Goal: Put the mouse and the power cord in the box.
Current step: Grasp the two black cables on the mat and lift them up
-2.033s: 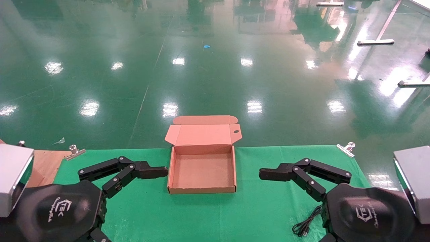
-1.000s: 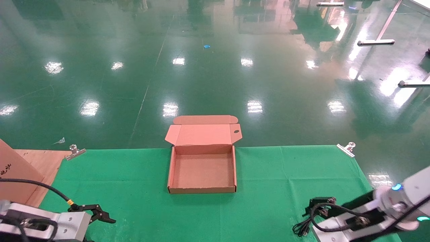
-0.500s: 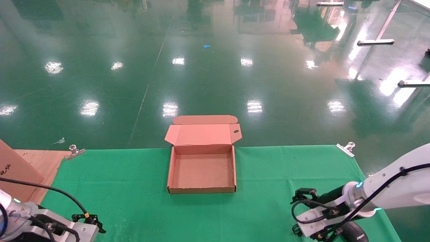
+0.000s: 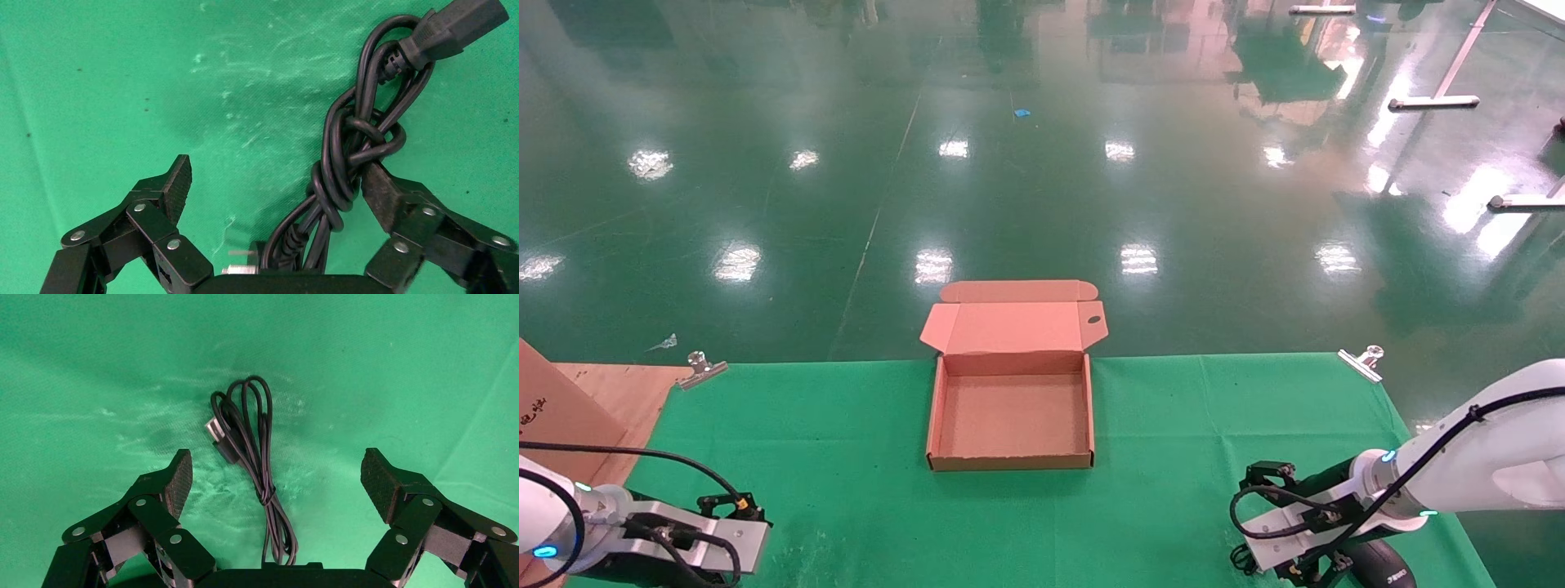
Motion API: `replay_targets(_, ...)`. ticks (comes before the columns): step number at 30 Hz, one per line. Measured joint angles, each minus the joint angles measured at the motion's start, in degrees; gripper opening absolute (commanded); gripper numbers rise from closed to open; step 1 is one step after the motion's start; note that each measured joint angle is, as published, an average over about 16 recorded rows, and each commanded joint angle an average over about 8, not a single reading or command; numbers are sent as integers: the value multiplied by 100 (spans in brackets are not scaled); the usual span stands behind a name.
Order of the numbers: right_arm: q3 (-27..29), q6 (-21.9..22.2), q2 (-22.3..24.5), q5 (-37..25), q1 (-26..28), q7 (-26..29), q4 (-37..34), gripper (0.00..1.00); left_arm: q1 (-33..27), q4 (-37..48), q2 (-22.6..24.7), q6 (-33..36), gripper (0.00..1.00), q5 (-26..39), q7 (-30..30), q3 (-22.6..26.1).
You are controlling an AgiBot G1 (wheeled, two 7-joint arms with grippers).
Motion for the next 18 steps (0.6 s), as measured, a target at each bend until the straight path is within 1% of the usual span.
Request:
replay_targets(8,69,152,-156,102,75,-350,-541,100,-35,196,12,43,100,-34,196,-23)
replay_targets(18,123,123,-221,183,140,-588,-876,100,-91,348,-28,337,100,-85,376,-54)
